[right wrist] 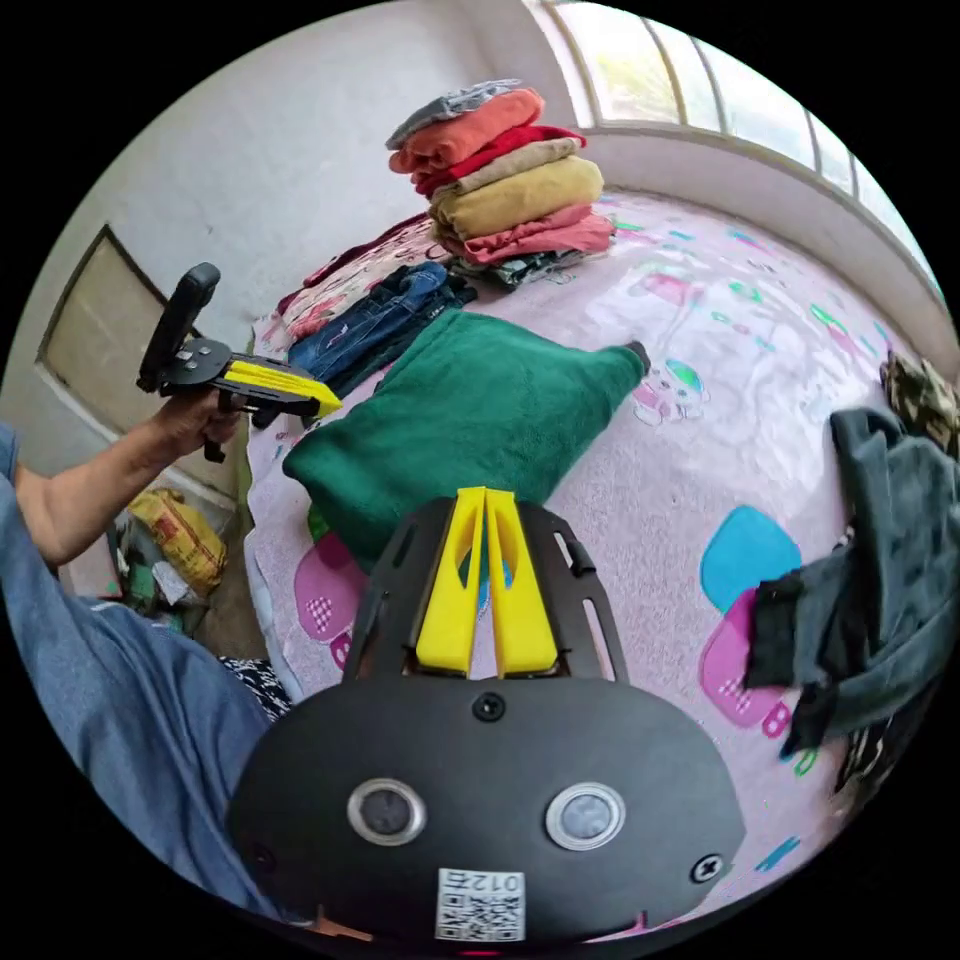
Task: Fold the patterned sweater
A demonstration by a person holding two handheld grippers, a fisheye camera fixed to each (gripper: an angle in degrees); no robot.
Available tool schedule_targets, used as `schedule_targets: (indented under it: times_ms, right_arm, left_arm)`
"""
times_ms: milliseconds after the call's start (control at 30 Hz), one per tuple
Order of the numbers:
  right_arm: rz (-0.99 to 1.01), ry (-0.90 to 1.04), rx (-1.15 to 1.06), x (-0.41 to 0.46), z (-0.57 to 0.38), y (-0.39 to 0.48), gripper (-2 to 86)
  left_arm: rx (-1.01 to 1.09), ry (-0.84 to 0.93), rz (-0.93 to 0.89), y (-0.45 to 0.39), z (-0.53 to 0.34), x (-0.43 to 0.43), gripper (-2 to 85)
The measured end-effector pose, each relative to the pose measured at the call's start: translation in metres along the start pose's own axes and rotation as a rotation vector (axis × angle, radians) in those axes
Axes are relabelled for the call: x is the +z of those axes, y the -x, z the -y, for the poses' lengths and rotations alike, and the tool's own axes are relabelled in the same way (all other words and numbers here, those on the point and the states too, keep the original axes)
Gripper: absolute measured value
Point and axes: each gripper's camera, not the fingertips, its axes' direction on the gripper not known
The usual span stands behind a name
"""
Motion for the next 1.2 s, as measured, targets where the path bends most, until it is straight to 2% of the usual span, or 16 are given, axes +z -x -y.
schedule_targets:
  times_ms: [167, 267, 367, 600, 733, 933, 1133, 1200]
  right_arm:
    - [0.231, 0.04, 0.305, 0.027, -0.043, -0.071, 13.7]
    - [0.341, 0.02, 0.412, 0.046, -0.052, -0.114, 15.2]
    - [0.389, -0.036, 0.435, 0.053, -0.044, -0.155, 16.1]
    - [0.574, 0.045, 0.403, 0.096, -0.007, -0.229, 17.1]
    - [0.552, 0.056, 0.367, 0.104, 0.0, -0.238, 14.7]
    - [0.525, -0.069, 0.389, 0.088, -0.004, -0.259, 10.9]
    - [0.461, -0.163, 0.445, 0.071, 0.035, -0.323, 10.3]
    - [0.418, -0.198, 0.459, 0.063, 0.071, -0.36, 10.2]
  left_arm:
    - [0.029, 0.037, 0.023, -0.005, 0.014, 0.03, 0.0]
    - [-0.002, -0.023, -0.038, 0.011, 0.011, 0.028, -0.1]
    - [-0.015, -0.041, -0.094, 0.023, 0.012, 0.024, -0.1]
    - [-0.012, -0.088, -0.109, 0.033, 0.014, 0.016, -0.1]
    - [-0.052, -0.118, -0.165, 0.045, 0.014, 0.016, -0.2]
    - [-0.054, -0.139, -0.178, 0.049, 0.033, 0.016, -0.1]
    - [-0.033, -0.2, -0.144, 0.056, 0.109, 0.028, -0.1]
    - [0.009, -0.215, -0.114, 0.063, 0.164, 0.036, -0.1]
